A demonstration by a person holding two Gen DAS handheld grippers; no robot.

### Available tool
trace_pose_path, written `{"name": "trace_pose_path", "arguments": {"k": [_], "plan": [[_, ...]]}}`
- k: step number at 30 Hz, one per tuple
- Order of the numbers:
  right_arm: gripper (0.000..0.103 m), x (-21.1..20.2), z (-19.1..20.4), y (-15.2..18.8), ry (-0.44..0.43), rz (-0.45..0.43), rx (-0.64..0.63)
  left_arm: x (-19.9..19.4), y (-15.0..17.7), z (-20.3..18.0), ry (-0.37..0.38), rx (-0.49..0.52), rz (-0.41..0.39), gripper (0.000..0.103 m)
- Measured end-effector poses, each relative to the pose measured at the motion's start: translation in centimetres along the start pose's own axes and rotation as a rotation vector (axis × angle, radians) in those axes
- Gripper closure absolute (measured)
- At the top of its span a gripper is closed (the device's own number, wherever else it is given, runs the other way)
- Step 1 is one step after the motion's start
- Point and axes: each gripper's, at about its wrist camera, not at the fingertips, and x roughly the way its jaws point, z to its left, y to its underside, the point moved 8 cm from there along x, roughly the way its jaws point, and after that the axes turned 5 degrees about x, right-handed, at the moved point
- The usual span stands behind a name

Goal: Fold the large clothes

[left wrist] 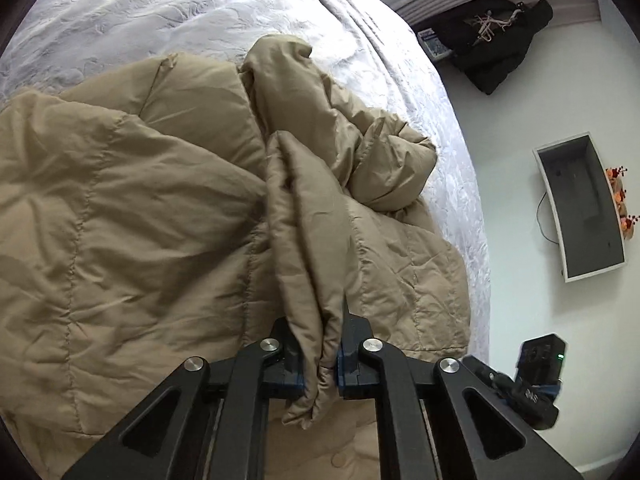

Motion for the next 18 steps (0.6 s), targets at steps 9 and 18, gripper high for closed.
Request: {"name": "trace_pose_path", "arguments": {"k": [9,18], "plan": [[0.038,-1.6,-5.3,-2.2,-0.118,-0.090,0.290,-2.4,2.0,3.0,-0.072,0.002,-0.038,0.092],[0.039,-1.1,-8.5,-1.7,-0.094,-0.100,0.421,-0.4,2.7,5.3,-0.162,-0.036,-0.020,0.084]]}}
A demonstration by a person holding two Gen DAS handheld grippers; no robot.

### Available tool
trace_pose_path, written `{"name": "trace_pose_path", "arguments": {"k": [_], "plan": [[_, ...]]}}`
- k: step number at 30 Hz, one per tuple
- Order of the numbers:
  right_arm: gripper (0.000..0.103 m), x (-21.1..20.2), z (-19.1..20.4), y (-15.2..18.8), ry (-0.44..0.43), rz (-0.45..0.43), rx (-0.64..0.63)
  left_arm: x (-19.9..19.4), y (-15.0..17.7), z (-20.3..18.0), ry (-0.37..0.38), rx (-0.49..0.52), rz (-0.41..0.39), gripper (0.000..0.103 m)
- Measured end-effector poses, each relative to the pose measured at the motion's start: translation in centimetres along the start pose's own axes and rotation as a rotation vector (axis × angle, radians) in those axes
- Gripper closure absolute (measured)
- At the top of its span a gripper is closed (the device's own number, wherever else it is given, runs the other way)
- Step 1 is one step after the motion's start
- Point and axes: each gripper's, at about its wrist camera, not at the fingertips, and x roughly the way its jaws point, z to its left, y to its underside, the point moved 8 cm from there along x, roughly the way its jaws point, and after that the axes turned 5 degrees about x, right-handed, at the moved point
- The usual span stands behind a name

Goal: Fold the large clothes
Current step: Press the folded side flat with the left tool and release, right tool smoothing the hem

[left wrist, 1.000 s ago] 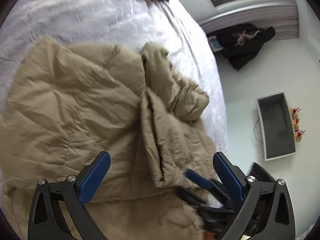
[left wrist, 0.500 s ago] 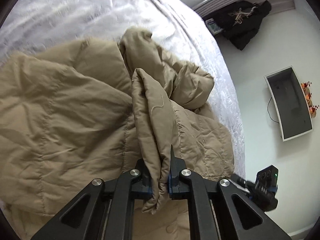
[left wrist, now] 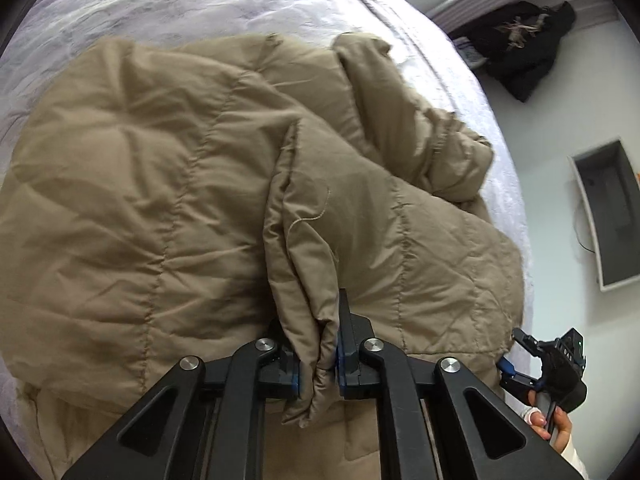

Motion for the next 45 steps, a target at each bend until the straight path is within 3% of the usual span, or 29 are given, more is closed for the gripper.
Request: {"name": "trace_pose_path", "arguments": {"k": [2,4,5,8,12,16,20,24,27,28,30,33,37,45], "plan": [[0.041,0.6,-0.5,-0.2,0.028,0.009,-0.012,-0.8,-0.2,0.3,-0.041,0.004,-0.004,0.076],[0.042,1.1,-0.8,-0.4,0.051,0.012,-0.015,-2.6,-0.5,0.8,-0.123,0.031,-0.037,0.049],[0.042,1.3,-0.6,-0.5,0.055,0.011,-0.014,-3.6,-0.8,1.0,-0.158,0.048,-0.065,0.047],[0.042,1.7,-0.3,-0.6,0.063,0.006,-0.019,-6.4,-1.9,0.9,-0.189,0.100,-0.129,0.047],[0.042,1.5,-0.3,-0.6,0.065,0.008,-0.032,-7.1,-3.5,-1.7,-0.101,0.165,-0.153,0.047],[0.042,1.2,-0.1,-0.6,0.082,0.008,-0.048,-4.4,-3.6,-4.8,-0.068,0.233,-0.134,0.047],[0.041,-0.7,1.6,0.0,0.116,-0.009,-0.126,-0.2,-2.7,-3.4,-0.105,0.199,-0.071,0.047],[0.040,-4.7,5.6,-0.7,0.121,-0.164,-0.341,1.4,-1.7,-1.9,-0.110,0.185,-0.040,0.047],[0.041,-5.8,6.7,-2.9,0.120,-0.213,-0.367,1.6,-1.9,-1.9,-0.120,0.201,-0.030,0.047],[0.044,-5.4,6.8,-3.8,0.088,-0.198,-0.339,1.7,-1.8,-1.8,-0.124,0.207,-0.028,0.047],[0.079,-4.4,7.1,-5.0,0.028,-0.166,-0.302,1.9,-1.7,-1.8,-0.130,0.214,-0.027,0.047],[0.082,-1.3,7.6,-5.7,0.013,-0.092,-0.313,2.1,-1.6,-1.7,-0.134,0.214,-0.030,0.047],[0.090,2.9,5.5,-6.4,0.150,-0.059,-0.372,2.2,-1.5,-1.5,-0.133,0.227,-0.030,0.047],[0.098,4.8,3.5,-6.6,0.176,-0.079,-0.379,2.8,-1.5,-2.0,-0.181,0.245,-0.030,0.047]]}}
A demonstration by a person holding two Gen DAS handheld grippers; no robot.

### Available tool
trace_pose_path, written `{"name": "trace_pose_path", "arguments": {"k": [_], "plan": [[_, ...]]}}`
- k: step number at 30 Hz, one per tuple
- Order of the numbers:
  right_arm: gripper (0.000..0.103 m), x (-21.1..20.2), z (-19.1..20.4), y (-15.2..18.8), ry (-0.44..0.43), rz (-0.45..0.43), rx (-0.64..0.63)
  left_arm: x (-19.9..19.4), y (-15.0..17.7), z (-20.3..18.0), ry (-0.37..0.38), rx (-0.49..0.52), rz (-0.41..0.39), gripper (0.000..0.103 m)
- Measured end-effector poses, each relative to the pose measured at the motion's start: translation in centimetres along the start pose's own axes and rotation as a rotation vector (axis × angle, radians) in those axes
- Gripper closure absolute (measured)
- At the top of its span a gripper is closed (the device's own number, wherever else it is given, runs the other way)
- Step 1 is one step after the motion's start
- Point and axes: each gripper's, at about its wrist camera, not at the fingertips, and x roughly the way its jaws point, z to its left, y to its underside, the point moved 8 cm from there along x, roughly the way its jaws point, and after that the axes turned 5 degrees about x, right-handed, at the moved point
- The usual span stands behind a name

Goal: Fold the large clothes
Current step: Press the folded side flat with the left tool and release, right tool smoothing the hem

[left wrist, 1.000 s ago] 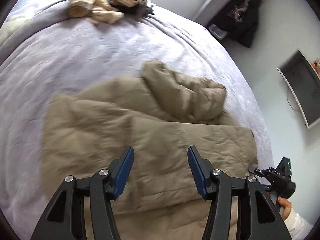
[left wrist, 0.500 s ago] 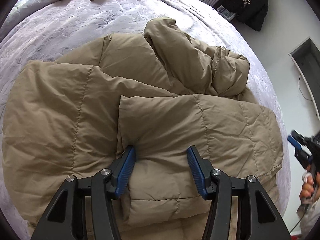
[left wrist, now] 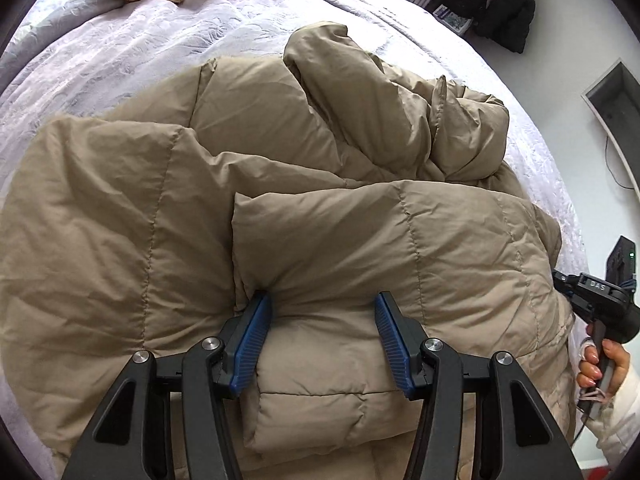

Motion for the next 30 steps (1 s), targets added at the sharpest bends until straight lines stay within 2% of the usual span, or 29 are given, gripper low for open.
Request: {"name": "trace_pose_path", "arguments": {"k": [5,9,13,18,20,21,22,25,28,30], "plan": [[0.094,-2.1,0.6,0.4,0.042,-0.006,-0.046,-2.5,-0.3,-0.3,-0.083,0.031,-0.017,0.047],[0.093,-4.5,0.5,1.3,0.069,-0.027,-0.065,-5.2,-0.1,-0.1,-0.097,0.014,-0.045,0.047],[0.092,-7.3,0.6,3.1,0.051,-0.036,-0.051,-7.2,1.3,-0.3,-0.122,0.014,-0.037,0.047],[0.092,-8.6,0.4,6.2,0.041,0.005,-0.016,-9.0,4.1,-1.4,-0.157,0.023,-0.014,0.046],[0.090,-9.0,0.2,7.6,0.039,0.027,-0.014,-9.4,5.1,-1.9,-0.174,0.007,-0.009,0.025],[0.089,-9.2,0.1,8.1,0.036,0.035,-0.012,-9.7,5.6,-2.1,-0.178,0.000,-0.014,0.018],[0.088,-9.4,0.0,8.8,0.035,0.045,-0.011,-10.2,6.2,-2.5,-0.179,0.000,-0.024,0.018],[0.083,-10.0,-0.2,10.5,0.037,0.063,-0.015,-10.8,7.8,-3.2,-0.195,0.006,-0.003,0.018],[0.074,-10.7,-0.3,12.0,0.039,0.086,-0.033,-11.3,9.5,-3.8,-0.196,-0.017,0.027,0.018],[0.059,-11.1,-0.2,12.7,0.041,0.100,-0.044,-11.8,10.6,-4.0,-0.212,-0.023,0.035,0.018]]}}
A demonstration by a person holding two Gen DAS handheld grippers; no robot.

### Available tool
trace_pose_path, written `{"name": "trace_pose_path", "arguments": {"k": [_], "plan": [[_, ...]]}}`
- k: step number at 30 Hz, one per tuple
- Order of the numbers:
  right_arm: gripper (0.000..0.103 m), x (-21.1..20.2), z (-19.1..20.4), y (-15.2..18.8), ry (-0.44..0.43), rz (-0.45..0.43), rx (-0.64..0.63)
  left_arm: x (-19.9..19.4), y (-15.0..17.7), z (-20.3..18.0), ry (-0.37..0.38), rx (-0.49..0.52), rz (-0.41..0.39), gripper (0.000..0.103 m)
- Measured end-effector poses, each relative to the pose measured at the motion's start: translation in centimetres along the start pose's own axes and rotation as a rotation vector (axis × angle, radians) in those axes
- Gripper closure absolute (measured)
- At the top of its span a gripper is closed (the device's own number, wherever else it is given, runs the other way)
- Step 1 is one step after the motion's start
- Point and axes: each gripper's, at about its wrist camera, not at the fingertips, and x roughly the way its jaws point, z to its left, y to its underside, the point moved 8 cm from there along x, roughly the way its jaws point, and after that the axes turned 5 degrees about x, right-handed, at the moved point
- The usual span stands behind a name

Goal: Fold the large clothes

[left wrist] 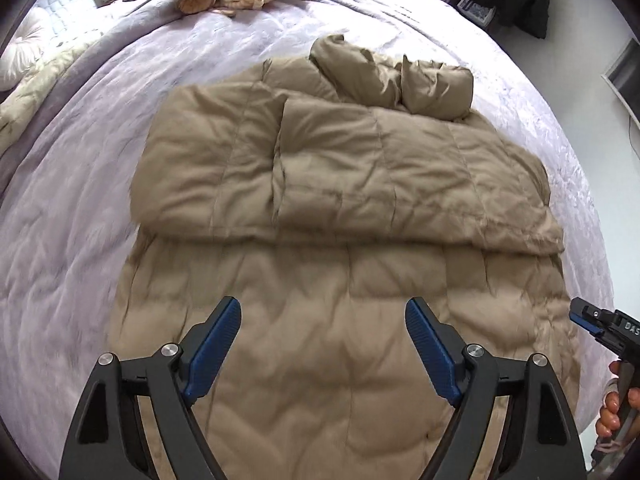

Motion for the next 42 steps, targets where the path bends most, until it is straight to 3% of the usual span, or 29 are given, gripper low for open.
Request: {"name": "trace_pose_path", "arguments": {"k": [2,4,9,16,20,25,29,32,38,42], "plan": [[0.054,-0.4,0.0,0.9,0.003,0.016,-0.016,-0.5,1.4,-0.2,-0.019,-0.009,0.014,0.018],[0.048,-0.8,0.0,1.7,-0.001,0.038,-0.022,-1.0,2.5,-0.2,-0.035,-0.021,0.027,0.000],[0.029,-1.6,-0.2,3.5,-0.021,0.069,-0.028,-2.3,4.9,-0.4,-0.063,-0.036,0.051,0.000],[0.018,-3.1,0.3,5.6,-0.021,0.084,-0.040,-4.2,7.7,0.0,-0.079,-0.075,0.088,0.000],[0.000,-3.9,0.7,7.0,-0.018,0.065,-0.037,-4.6,9.2,0.6,-0.083,-0.069,0.111,0.000],[0.000,-4.5,1.0,9.0,-0.019,0.066,-0.021,-5.4,11.0,1.8,-0.069,-0.058,0.129,0.000],[0.000,-4.5,1.6,11.5,-0.046,0.121,0.024,-6.4,12.2,2.9,-0.062,-0.049,0.134,0.000],[0.000,-4.3,1.7,13.6,-0.063,0.173,0.087,-7.0,13.2,4.2,-0.073,-0.049,0.132,0.000],[0.000,-4.5,1.2,17.1,-0.091,0.188,0.221,-8.2,15.3,6.6,-0.067,-0.065,0.130,0.000],[0.000,-4.4,0.9,18.9,-0.099,0.197,0.281,-8.6,16.7,7.4,-0.016,-0.070,0.140,0.000]]}}
